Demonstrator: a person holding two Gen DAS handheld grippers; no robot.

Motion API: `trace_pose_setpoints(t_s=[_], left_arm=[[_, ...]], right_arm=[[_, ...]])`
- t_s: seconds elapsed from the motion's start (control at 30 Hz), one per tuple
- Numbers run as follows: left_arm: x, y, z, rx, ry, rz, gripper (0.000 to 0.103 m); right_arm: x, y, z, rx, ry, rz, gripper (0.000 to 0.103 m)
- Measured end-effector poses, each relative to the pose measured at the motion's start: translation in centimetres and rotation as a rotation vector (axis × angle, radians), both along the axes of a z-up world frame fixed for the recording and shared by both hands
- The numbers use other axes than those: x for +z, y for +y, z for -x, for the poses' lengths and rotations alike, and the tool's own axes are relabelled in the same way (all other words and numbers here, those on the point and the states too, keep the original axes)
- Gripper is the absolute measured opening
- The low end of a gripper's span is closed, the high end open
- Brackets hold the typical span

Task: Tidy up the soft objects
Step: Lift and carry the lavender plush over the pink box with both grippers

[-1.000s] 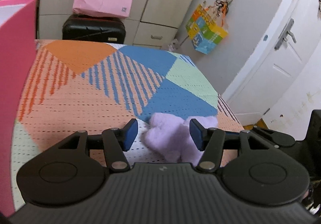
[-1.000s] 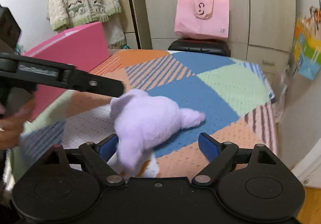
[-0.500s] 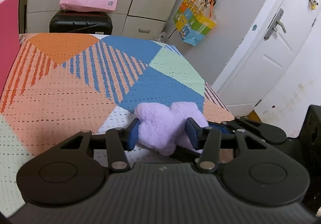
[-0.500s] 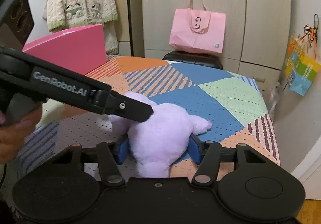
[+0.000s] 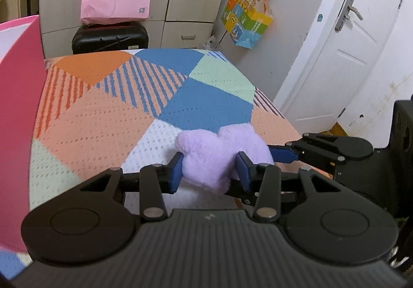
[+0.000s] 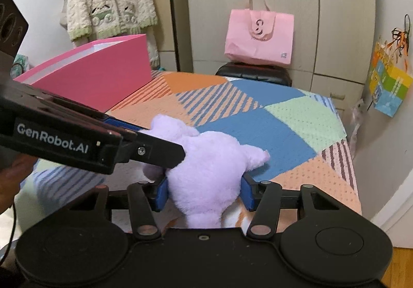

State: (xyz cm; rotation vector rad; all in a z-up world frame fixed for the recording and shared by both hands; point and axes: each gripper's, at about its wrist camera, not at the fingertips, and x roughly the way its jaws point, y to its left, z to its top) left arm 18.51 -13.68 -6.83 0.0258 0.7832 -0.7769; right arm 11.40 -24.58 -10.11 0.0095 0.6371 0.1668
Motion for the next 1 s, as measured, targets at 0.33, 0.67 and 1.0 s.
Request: trace_pose_setpoints(t_s=[0.33, 0.67, 1.0], left_arm=[[1.8, 4.0, 3.4, 0.023, 0.034, 0.021, 0.042], [4.3, 10.3, 6.1, 0.035, 0.104, 0.05, 0.043], [7.7, 16.3, 9.3, 0.111, -0.004, -0.004, 0.043]], right_arm=[[2.6, 3.3, 2.1, 0.079, 0.077, 0.032, 0.06], [6.1, 8.0, 4.2, 0.233, 0.105, 0.063, 0.061], [9.1, 14.3, 5.5, 0.385, 0.027, 0.122, 0.061]])
